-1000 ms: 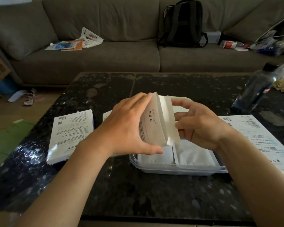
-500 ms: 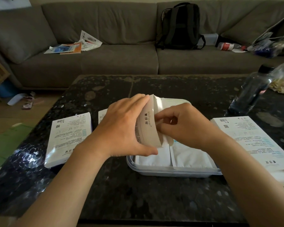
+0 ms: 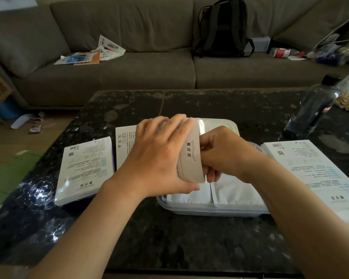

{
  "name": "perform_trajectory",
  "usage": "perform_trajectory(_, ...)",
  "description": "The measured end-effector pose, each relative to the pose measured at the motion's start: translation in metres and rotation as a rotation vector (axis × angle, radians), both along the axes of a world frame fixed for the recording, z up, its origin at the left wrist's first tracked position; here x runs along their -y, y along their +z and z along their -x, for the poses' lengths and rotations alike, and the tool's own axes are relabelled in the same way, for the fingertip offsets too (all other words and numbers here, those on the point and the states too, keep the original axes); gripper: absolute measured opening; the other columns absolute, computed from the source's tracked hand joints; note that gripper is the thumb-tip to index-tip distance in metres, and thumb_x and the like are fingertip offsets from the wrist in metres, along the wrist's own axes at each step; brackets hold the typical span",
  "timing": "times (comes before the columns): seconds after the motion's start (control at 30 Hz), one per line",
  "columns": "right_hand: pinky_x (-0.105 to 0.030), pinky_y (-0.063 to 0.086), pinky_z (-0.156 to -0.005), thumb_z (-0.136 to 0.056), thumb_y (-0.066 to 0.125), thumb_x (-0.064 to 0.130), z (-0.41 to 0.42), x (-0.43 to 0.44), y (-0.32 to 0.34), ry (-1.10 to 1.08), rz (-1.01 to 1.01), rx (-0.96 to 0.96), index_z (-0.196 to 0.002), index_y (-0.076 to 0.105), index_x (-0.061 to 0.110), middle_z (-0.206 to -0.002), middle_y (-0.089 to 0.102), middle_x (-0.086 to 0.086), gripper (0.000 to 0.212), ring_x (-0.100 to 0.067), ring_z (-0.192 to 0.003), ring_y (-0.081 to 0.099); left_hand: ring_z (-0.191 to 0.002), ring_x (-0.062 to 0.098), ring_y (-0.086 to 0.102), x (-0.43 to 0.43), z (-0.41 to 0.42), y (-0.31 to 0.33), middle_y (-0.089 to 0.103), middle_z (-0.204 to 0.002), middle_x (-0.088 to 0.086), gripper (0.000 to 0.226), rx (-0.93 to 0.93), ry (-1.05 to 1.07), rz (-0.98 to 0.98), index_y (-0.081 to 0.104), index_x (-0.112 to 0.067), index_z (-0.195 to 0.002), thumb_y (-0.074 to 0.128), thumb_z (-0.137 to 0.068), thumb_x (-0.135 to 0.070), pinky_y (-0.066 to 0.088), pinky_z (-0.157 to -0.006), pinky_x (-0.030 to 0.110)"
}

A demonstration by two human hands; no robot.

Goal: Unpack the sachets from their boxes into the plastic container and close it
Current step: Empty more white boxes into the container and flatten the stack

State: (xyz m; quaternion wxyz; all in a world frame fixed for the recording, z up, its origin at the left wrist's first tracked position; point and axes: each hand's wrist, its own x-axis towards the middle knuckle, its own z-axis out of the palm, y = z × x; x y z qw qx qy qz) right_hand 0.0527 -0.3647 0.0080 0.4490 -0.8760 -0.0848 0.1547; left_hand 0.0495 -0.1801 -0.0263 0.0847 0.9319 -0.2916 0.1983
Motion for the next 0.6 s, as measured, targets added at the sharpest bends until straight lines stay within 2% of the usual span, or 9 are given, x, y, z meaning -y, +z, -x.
perform_trajectory(0.17,-0.015,0.049,-0.046,-0.094,0.064,0.007,-0.002,-0.006,-0.006,-0.109,-0.022,0.066,-0.092,0.078,0.023,-0.076,0.074,0.008,0.022,-0.007,-0.052,0.067,-0.137,0.033,0.043,0.000,-0.001,-0.001,0.042,-0.158,0.006,0.120,-0.002,0.026,-0.015,0.029,-0.019,-0.153,0.052,-0.057,-0.088,0.033,-0.113,0.054)
perform_trajectory(0.37,-0.012,0.048,-0.048,-0.091,0.068,0.009,-0.002,-0.009,-0.008,-0.175,-0.086,0.087,-0.078,0.074,0.024,-0.074,0.073,0.009,0.021,-0.005,-0.059,0.071,-0.140,0.032,0.042,-0.004,-0.002,-0.001,0.041,-0.159,0.004,0.120,-0.012,0.029,0.016,0.027,-0.022,-0.154,0.053,-0.058,-0.088,0.032,-0.114,0.054)
perform_trajectory(0.53,-0.017,0.050,-0.049,-0.093,0.066,0.009,0.000,-0.008,-0.010,-0.178,-0.188,0.081,-0.078,0.074,0.012,-0.071,0.073,-0.003,0.017,-0.012,-0.051,0.064,-0.141,0.030,0.040,-0.008,-0.003,0.000,0.037,-0.160,0.002,0.126,-0.038,0.024,0.038,0.023,-0.022,-0.157,0.057,-0.057,-0.089,0.031,-0.114,0.052)
perform_trajectory(0.6,-0.022,0.054,-0.054,-0.093,0.067,0.018,0.000,-0.004,-0.007,-0.180,-0.299,0.042,-0.083,0.074,0.008,-0.074,0.072,-0.012,0.015,-0.017,-0.055,0.061,-0.143,0.028,0.037,-0.011,-0.004,0.002,0.034,-0.162,0.000,0.128,-0.060,0.028,0.057,0.022,-0.022,-0.159,0.059,-0.056,-0.089,0.029,-0.116,0.049)
